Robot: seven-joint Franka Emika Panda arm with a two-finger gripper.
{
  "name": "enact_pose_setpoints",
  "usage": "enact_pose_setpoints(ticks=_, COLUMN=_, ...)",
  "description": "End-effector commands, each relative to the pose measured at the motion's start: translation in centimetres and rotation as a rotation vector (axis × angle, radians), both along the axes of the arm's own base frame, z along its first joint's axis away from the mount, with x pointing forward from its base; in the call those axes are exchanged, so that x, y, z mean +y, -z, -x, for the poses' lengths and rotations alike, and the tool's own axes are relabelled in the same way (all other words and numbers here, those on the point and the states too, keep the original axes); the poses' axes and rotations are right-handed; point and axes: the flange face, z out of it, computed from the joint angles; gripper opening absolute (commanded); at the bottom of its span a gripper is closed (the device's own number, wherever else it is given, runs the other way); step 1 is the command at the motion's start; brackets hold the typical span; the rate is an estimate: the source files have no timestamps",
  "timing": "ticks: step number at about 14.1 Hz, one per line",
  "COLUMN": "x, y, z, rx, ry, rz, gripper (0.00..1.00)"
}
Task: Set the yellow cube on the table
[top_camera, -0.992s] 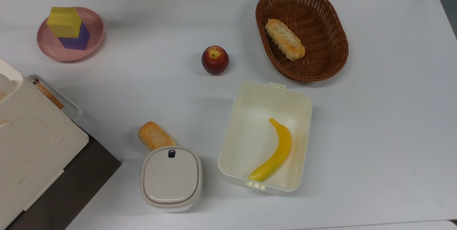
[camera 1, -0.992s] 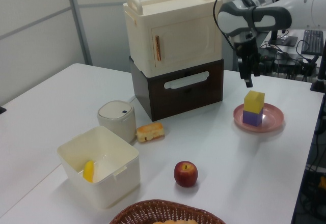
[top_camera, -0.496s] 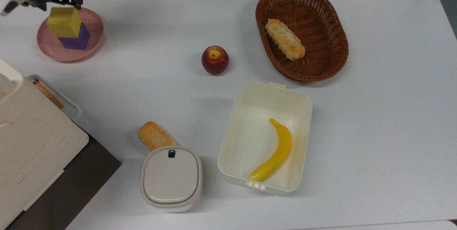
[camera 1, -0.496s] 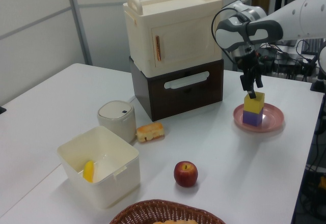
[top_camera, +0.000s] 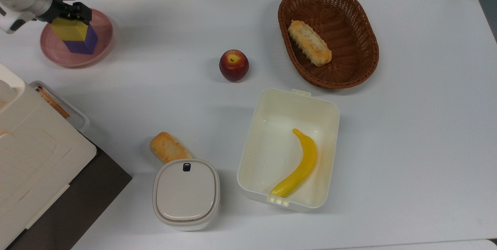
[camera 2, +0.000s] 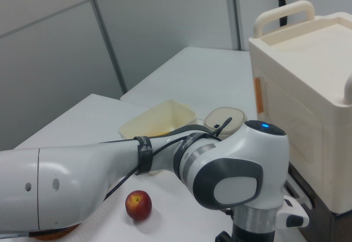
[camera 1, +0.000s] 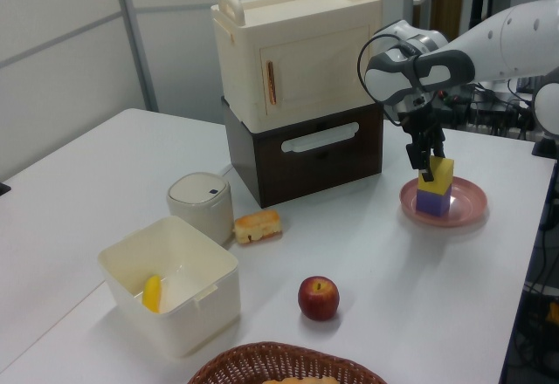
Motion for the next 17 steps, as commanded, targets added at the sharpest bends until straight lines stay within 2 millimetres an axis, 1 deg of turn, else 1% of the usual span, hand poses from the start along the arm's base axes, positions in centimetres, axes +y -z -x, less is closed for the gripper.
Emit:
enact_pose_setpoints(ticks=1, x=0.1, y=-0.9, z=-0.1, rx=-0.014, ry=0.001, rz=0.035, gripper=0.44)
enact_pose_setpoints(ticks=2, x=0.0, y=-1.2, z=-0.1, rx=-0.018, ry=0.002, rz=0.038, gripper=0.35)
enact_pose_setpoints(ticks=3, x=0.1, y=-1.3, z=-0.2, rx=-0.018, ry=0.001, rz=0.038, gripper=0.27)
enact_pose_setpoints(ticks=4, x=0.3, y=-1.7, z=-0.2, rx=-0.02, ry=-0.001, rz=0.04, gripper=0.22)
enact_pose_setpoints(ticks=5, x=0.5, y=-2.3, z=-0.2, rx=-0.024, ry=-0.002, rz=0.044, gripper=0.19)
enact_pose_setpoints(ticks=7, x=1.3, y=-4.5, z=-0.4, rx=-0.057, ry=-0.012, rz=0.055, gripper=0.19)
enact_pose_setpoints(ticks=8, x=2.1, y=-5.4, z=-0.7, rx=-0.066, ry=-0.018, rz=0.059, gripper=0.19)
enact_pose_setpoints(ticks=9, x=3.5, y=-6.5, z=-1.4, rx=-0.079, ry=-0.02, rz=0.061, gripper=0.19)
enact_pose_setpoints(ticks=10, x=4.7, y=-7.3, z=-2.2, rx=-0.09, ry=-0.002, rz=0.068, gripper=0.19)
enact_pose_setpoints(ticks=12, x=7.6, y=-7.6, z=-3.8, rx=-0.107, ry=0.033, rz=0.097, gripper=0.19)
enact_pose_setpoints(ticks=14, x=13.0, y=-7.1, z=-6.3, rx=-0.119, ry=-0.026, rz=0.079, gripper=0.19)
enact_pose_setpoints(ticks=15, x=14.2, y=-6.6, z=-6.7, rx=-0.12, ry=-0.036, rz=0.059, gripper=0.19)
enact_pose_setpoints(ticks=16, x=16.2, y=-5.9, z=-7.5, rx=-0.122, ry=-0.052, rz=0.019, gripper=0.19)
enact_pose_setpoints(ticks=17, x=17.3, y=-5.5, z=-7.9, rx=-0.126, ry=-0.053, rz=-0.014, gripper=0.19)
